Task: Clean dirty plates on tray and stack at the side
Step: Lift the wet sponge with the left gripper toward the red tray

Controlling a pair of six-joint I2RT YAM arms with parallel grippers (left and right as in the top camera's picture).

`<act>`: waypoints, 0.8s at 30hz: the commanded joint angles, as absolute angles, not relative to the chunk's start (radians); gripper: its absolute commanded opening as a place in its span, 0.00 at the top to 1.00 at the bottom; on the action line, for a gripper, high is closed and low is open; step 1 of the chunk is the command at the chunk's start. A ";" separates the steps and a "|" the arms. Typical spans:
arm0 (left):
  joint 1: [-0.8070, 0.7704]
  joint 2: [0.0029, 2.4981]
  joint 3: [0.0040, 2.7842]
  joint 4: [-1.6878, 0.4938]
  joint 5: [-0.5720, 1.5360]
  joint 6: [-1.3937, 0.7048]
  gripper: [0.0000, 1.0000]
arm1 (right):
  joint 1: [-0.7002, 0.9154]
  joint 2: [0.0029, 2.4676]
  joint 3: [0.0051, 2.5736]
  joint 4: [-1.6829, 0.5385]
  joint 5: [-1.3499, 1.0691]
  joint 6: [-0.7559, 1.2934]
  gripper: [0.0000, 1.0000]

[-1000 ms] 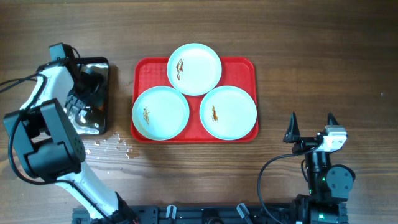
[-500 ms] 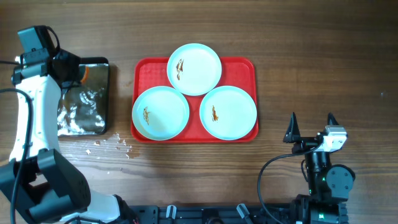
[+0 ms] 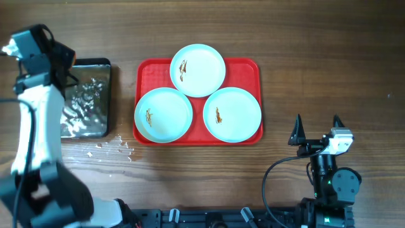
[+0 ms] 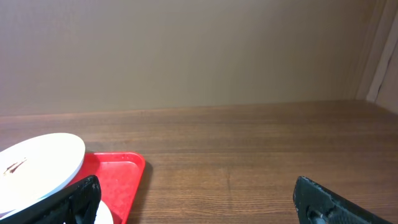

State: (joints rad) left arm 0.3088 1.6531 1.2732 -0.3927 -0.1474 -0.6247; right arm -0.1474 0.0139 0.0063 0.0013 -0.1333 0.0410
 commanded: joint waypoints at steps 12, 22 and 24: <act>0.311 1.565 1.174 -0.350 -0.122 -0.485 0.96 | -0.150 0.007 0.006 0.007 -0.130 0.054 0.00; 0.303 1.441 1.238 -0.437 -0.160 -0.475 0.96 | -0.150 0.007 0.006 0.007 -0.130 0.054 0.00; 0.307 1.471 1.225 -0.434 -0.162 -0.475 0.96 | -0.150 0.007 0.006 0.007 -0.130 0.054 0.00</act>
State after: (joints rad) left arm 0.3077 1.4731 1.2217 -0.4351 -0.1307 -0.4900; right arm -0.1474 0.0135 0.0063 0.0010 -0.1333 0.0410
